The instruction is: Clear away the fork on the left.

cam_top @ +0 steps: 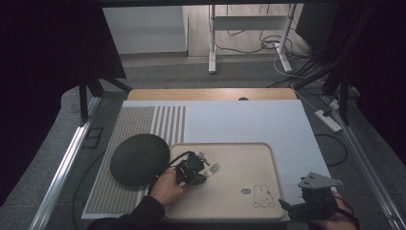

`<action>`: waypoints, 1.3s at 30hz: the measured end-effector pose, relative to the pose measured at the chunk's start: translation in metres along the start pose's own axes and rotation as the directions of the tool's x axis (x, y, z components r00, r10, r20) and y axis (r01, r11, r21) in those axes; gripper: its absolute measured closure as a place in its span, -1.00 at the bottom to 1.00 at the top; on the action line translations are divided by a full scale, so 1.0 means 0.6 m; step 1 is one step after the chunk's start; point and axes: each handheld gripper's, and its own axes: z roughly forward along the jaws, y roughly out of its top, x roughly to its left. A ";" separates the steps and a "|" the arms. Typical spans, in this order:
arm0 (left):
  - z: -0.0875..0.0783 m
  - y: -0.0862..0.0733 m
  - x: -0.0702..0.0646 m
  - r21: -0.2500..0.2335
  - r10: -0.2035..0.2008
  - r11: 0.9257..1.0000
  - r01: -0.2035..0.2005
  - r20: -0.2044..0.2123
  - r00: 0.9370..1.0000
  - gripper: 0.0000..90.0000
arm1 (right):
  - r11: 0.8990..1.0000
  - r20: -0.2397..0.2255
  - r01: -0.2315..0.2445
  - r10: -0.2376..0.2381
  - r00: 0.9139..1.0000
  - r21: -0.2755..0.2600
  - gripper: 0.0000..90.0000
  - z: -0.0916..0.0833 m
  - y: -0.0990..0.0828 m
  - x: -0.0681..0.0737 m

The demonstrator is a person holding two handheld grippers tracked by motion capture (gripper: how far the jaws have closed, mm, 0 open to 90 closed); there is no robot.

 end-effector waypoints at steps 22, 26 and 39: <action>-0.029 -0.052 0.089 -0.028 -0.227 0.974 0.226 -0.075 0.971 0.98 | 1.000 -0.008 0.008 -0.008 1.000 -0.001 -1.00 0.000 0.000 0.001; -0.035 -0.064 0.104 -0.029 -0.269 0.963 0.267 -0.090 0.959 0.95 | 1.000 -0.009 0.009 -0.009 1.000 -0.001 -1.00 0.000 0.000 0.001; -0.055 -0.066 0.102 -0.126 -0.249 0.962 0.241 -0.055 0.967 0.25 | 1.000 -0.012 0.007 -0.007 1.000 -0.003 -1.00 0.000 0.000 0.000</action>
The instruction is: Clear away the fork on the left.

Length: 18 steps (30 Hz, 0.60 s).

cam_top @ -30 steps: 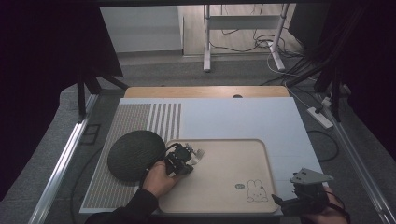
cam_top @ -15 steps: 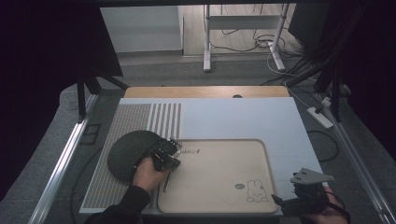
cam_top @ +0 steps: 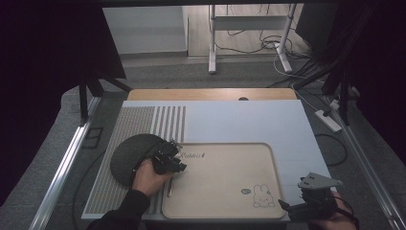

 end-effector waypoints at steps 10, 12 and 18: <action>-0.022 -0.010 0.017 -0.102 -0.046 0.994 0.050 0.043 0.998 -0.56 | 1.000 -0.001 -0.002 0.002 1.000 0.000 -1.00 0.000 0.000 0.000; -0.026 -0.012 0.021 -0.110 -0.052 0.992 0.058 0.062 0.997 -0.67 | 1.000 -0.002 -0.003 0.003 1.000 0.000 -1.00 0.000 0.000 0.000; -0.041 -0.024 0.025 -0.140 -0.026 0.990 0.034 0.054 0.998 -0.91 | 1.000 -0.002 -0.005 0.005 1.000 0.000 -1.00 0.000 0.000 -0.001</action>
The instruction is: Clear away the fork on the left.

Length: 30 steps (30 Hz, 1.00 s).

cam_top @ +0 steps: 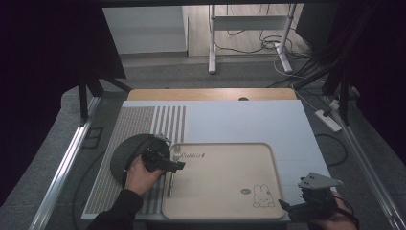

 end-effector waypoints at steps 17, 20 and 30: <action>-0.039 -0.035 -0.007 -0.125 0.058 0.991 -0.055 0.021 0.998 -0.99 | 1.000 -0.002 -0.013 0.012 1.000 -0.004 -1.00 -0.001 0.000 -0.002; -0.040 -0.040 -0.007 -0.122 0.073 0.990 -0.070 0.024 0.997 -0.99 | 1.000 -0.003 -0.014 0.014 1.000 -0.007 -1.00 -0.001 0.000 -0.002; -0.055 -0.062 -0.009 -0.145 0.079 0.987 -0.075 0.019 0.997 -1.00 | 1.000 -0.003 -0.013 0.013 1.000 -0.004 -1.00 -0.001 0.000 -0.002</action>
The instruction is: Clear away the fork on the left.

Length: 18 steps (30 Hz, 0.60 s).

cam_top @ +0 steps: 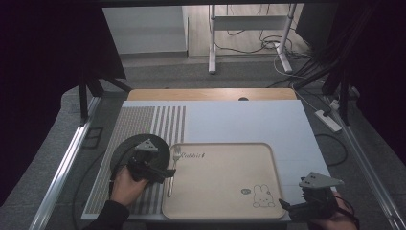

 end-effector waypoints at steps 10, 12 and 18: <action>-0.025 -0.022 -0.005 -0.034 -0.020 0.999 0.020 -0.025 0.999 -1.00 | 1.000 0.000 -0.002 0.002 1.000 -0.003 -1.00 0.000 0.000 0.000; -0.031 -0.026 -0.005 -0.037 -0.026 0.999 0.025 -0.031 0.999 -1.00 | 1.000 0.001 -0.002 0.002 1.000 -0.002 -1.00 0.000 0.000 0.000; -0.047 -0.043 -0.006 -0.058 -0.058 0.997 0.055 -0.040 0.998 -1.00 | 1.000 0.011 -0.009 0.009 1.000 -0.013 -1.00 -0.002 0.000 0.000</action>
